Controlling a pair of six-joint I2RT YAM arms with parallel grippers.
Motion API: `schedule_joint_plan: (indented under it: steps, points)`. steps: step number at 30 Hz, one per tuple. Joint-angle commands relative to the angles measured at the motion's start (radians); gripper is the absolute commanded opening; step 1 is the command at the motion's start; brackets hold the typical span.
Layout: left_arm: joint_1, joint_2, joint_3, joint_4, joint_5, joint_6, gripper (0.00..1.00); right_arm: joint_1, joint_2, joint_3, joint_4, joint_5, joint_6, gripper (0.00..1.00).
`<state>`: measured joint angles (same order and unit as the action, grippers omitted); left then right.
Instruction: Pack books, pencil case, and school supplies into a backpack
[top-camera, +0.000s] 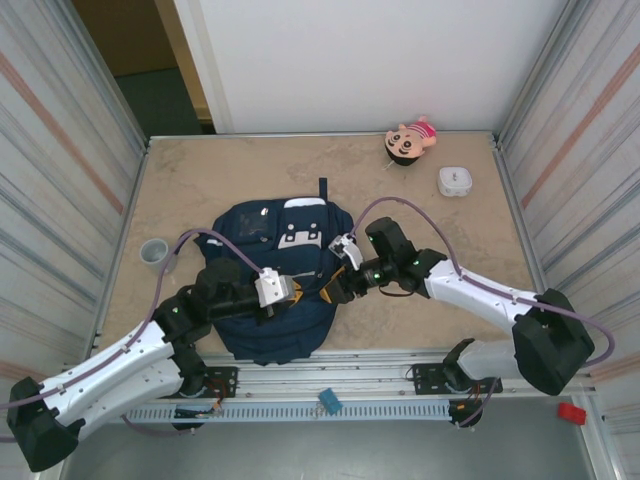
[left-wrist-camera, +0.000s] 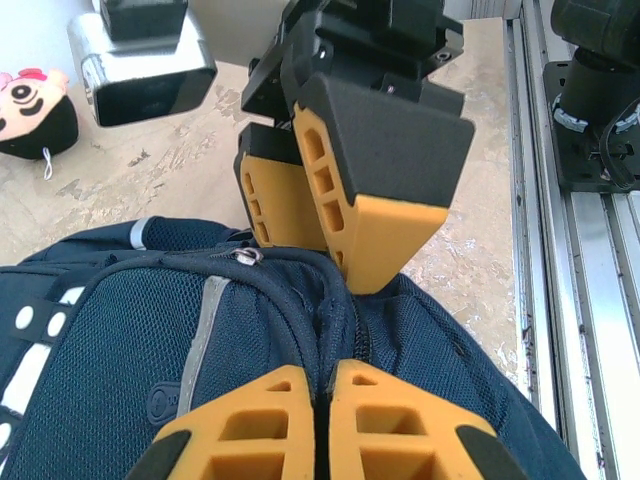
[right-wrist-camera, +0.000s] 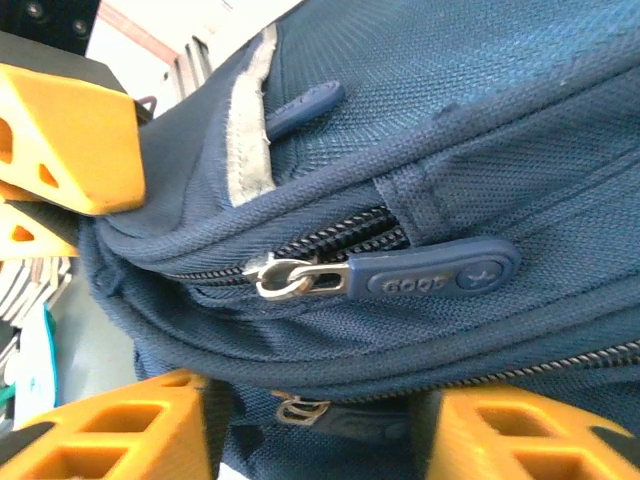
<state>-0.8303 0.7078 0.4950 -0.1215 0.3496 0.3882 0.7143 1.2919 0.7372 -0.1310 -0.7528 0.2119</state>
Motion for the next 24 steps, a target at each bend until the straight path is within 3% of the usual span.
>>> schedule_joint_plan:
  steps: [1, 4, 10, 16, 24]
  points:
    - [0.004, -0.018, 0.025, 0.137, 0.055, 0.004, 0.00, 0.008, 0.012, 0.029, 0.022, -0.012, 0.001, 0.38]
    - [0.005, -0.019, 0.025, 0.132, 0.041, 0.007, 0.00, 0.005, -0.019, 0.021, 0.005, 0.041, 0.001, 0.21]
    - [0.003, -0.024, 0.036, 0.083, 0.028, 0.022, 0.00, -0.104, -0.085, -0.015, -0.042, 0.143, 0.036, 0.06]
    - [0.004, -0.034, 0.041, 0.058, 0.057, 0.019, 0.00, -0.202, -0.051, 0.016, -0.079, 0.240, 0.065, 0.00]
    - [0.003, -0.026, 0.079, -0.006, 0.145, 0.031, 0.00, -0.308, 0.081, 0.082, 0.015, 0.311, 0.171, 0.00]
